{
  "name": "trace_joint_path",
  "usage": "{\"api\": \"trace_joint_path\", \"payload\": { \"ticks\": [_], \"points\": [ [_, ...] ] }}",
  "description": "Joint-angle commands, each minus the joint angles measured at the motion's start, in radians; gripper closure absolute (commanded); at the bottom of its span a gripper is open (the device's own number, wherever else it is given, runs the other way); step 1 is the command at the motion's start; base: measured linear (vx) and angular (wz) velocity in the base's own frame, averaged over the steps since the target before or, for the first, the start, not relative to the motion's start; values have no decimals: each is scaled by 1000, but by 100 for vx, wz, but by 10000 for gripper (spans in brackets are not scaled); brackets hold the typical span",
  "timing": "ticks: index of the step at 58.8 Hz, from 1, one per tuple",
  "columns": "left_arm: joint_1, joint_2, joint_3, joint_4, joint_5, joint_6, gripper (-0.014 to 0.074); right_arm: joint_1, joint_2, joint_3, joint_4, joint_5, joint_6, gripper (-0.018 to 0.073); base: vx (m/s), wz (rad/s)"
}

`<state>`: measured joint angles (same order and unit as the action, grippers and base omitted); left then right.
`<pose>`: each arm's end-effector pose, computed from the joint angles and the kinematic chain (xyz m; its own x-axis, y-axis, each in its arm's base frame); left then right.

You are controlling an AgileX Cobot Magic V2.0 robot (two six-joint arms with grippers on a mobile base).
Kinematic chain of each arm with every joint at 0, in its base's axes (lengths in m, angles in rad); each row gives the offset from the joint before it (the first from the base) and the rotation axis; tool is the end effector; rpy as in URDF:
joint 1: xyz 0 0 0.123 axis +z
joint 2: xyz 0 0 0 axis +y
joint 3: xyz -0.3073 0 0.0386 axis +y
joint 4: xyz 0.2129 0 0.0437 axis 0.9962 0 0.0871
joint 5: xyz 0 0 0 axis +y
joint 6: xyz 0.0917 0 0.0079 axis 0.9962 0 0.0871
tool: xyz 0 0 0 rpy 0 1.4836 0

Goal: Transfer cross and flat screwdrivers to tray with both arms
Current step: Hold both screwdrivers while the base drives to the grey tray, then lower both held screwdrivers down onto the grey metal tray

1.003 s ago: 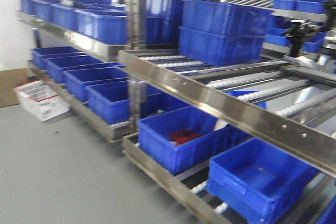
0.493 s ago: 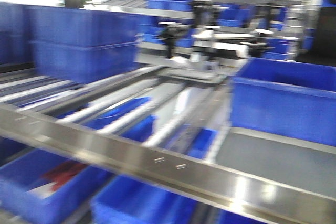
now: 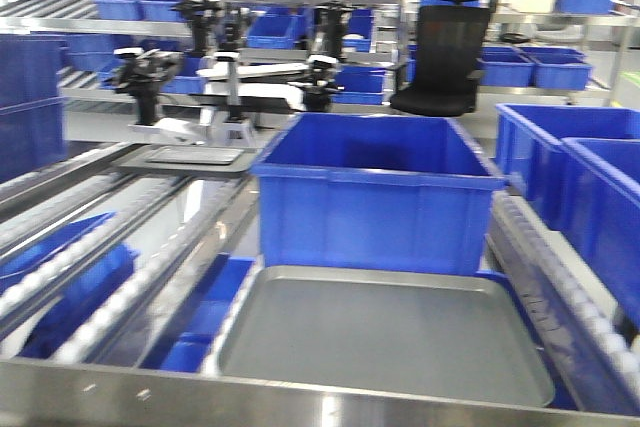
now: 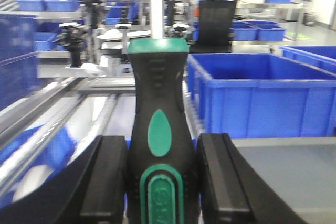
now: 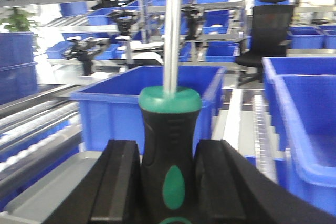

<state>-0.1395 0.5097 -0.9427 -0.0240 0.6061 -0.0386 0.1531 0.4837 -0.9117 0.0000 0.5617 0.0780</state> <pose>0.0168 -0.0036 0.4276 -0.0936 -0.0457 -0.9946 0.1473 0.9873 -0.0592 0.0132 0.0020 0.4238 -0.0577 0.0699 -0.9959 -0.1485 0.9859 0.0778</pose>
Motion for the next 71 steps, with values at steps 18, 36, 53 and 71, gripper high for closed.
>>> {"api": "trace_joint_path", "payload": {
  "ticks": [18,36,53,71],
  "points": [
    [-4,13,-29,-9,-92,-9,596,-5,6,-28,0,-96,-8,567,14,-29],
    [-4,13,-29,-9,-92,-9,596,-5,6,-28,0,-96,-8,567,6,-11],
    [-4,13,-29,-9,-92,-9,596,-5,6,-28,0,-96,-8,567,0,-2],
    [-4,13,-29,-9,-92,-9,596,-5,6,-28,0,-142,-8,567,0,0]
  ]
}}
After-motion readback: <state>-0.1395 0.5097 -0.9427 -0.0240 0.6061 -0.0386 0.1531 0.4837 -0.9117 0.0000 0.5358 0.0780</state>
